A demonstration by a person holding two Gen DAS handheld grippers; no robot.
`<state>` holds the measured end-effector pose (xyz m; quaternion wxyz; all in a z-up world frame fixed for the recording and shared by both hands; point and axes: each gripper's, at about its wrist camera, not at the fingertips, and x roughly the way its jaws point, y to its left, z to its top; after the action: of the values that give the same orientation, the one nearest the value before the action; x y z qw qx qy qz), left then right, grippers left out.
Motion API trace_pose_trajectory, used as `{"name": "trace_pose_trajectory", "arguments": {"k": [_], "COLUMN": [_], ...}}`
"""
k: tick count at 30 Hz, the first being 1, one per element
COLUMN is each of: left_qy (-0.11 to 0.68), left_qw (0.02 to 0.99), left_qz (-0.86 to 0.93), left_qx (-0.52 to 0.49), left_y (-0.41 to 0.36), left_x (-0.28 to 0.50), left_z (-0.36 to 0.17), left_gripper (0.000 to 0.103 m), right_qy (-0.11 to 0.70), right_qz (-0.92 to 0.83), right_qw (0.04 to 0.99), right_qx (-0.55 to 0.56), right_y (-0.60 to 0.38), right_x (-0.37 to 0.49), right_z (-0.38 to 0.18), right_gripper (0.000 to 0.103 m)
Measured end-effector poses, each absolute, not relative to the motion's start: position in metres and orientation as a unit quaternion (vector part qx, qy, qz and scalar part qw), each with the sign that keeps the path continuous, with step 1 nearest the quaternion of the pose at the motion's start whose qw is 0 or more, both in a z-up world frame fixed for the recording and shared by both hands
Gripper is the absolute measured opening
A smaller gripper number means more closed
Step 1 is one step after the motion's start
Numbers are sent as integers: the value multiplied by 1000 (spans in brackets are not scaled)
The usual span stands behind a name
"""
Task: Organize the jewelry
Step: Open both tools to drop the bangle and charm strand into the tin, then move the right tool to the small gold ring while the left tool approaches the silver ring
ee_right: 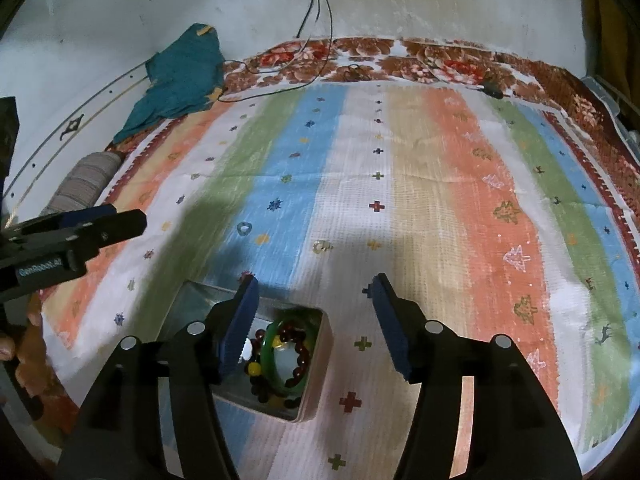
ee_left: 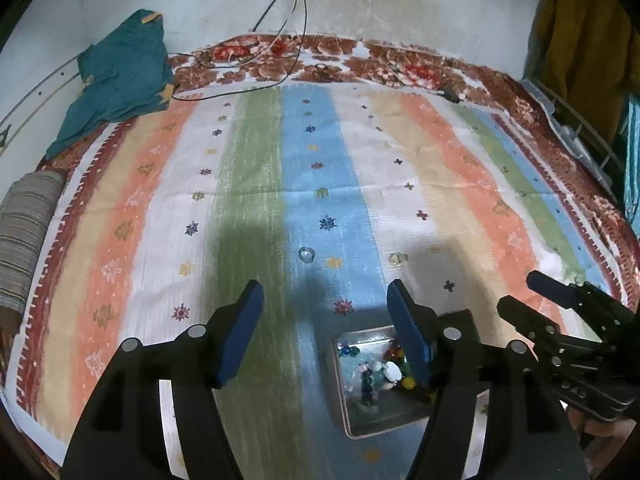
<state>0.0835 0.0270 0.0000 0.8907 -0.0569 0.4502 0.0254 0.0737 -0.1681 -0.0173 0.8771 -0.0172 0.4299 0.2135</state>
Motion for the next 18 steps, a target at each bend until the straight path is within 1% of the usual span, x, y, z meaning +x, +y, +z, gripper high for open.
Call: {"name": "trace_pose_trajectory", "arguments": {"k": [3, 5, 11, 14, 18], "left_qy": [456, 458, 464, 470, 480], "left_qw": [888, 887, 884, 880, 875], "left_qz": [29, 29, 32, 35, 42], "left_qx": [-53, -52, -53, -49, -46], "left_y": [29, 31, 34, 35, 37], "left_x": [89, 91, 104, 113, 125], "left_z": [-4, -5, -10, -16, -26], "left_gripper": [65, 65, 66, 66, 66], "right_qy": [438, 446, 453, 457, 467], "right_qz": [214, 216, 212, 209, 200], "right_qw": [873, 869, 866, 864, 861], "right_qx": [-12, -3, -17, -26, -31], "right_y": [-167, -168, -162, -159, -161], "right_x": [80, 84, 95, 101, 112], "right_z": [-22, -25, -32, -36, -44], "right_gripper": [60, 64, 64, 67, 69]}}
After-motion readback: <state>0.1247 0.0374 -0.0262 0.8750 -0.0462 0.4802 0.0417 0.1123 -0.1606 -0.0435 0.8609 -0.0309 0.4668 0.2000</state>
